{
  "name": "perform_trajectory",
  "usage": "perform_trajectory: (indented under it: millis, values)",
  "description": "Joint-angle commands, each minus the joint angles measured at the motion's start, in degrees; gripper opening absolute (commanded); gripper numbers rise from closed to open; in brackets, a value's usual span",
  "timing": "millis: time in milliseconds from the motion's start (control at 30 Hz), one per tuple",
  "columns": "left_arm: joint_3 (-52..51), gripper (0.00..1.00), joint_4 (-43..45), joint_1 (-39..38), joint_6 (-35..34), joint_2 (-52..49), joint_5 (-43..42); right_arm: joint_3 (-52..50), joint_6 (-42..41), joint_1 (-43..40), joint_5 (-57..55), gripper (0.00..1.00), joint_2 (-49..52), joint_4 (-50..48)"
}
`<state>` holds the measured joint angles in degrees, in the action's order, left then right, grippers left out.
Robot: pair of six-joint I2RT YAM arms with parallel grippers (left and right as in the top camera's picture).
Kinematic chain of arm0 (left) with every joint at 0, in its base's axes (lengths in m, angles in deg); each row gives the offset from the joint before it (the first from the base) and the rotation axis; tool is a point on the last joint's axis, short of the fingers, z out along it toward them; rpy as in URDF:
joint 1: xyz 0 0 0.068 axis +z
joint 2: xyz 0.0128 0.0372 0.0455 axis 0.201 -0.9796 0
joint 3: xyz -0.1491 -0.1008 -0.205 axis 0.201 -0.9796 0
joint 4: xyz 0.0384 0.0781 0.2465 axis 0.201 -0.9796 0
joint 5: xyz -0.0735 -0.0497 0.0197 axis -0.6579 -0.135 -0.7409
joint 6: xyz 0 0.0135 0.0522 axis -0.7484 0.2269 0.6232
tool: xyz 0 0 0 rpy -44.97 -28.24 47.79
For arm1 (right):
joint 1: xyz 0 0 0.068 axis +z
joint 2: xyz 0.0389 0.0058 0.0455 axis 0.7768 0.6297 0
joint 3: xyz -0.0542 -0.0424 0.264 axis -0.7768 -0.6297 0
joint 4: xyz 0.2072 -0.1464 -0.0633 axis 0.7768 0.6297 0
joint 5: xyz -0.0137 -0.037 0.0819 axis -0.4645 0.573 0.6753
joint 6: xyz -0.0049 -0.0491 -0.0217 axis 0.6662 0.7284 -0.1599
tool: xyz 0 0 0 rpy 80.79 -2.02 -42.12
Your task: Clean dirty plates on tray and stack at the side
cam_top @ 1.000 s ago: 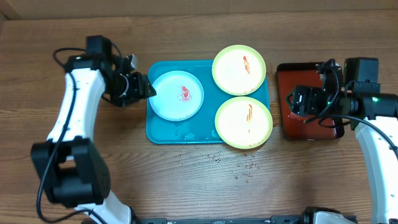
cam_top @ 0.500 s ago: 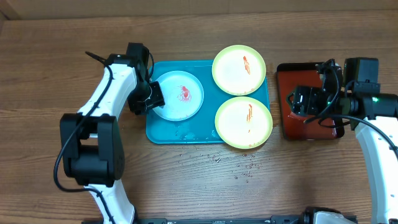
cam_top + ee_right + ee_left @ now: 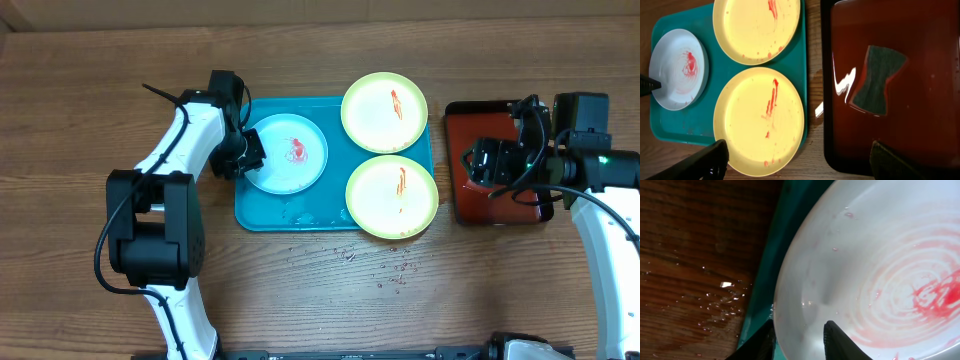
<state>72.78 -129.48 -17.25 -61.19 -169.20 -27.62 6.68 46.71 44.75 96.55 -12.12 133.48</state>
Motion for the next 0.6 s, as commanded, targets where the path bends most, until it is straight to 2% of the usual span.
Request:
perform_trajectory:
  millis: [0, 333, 433, 467, 567]
  values:
    - [0.81, 0.33, 0.68, -1.44, -0.76, -0.7, 0.0, 1.57, -0.2, 0.48, 0.33, 0.91, -0.2, -0.31]
    - [0.48, 0.31, 0.48, -3.02, -0.13, -2.43, 4.72, 1.57, -0.2, 0.48, 0.33, 0.91, -0.2, -0.28]
    - [0.48, 0.24, 1.2, -3.02, 0.24, -2.99, 4.83, 1.57, -0.2, 0.48, 0.33, 0.91, -0.2, -0.31]
    - [0.48, 0.17, 1.88, -3.02, 1.31, -3.13, 4.68, 1.57, -0.2, 0.48, 0.33, 0.91, -0.2, -0.31]
    - [0.48, 0.15, 4.07, -3.02, 5.42, -3.15, 4.66, 1.57, -0.2, 0.48, 0.33, 0.91, -0.2, -0.31]
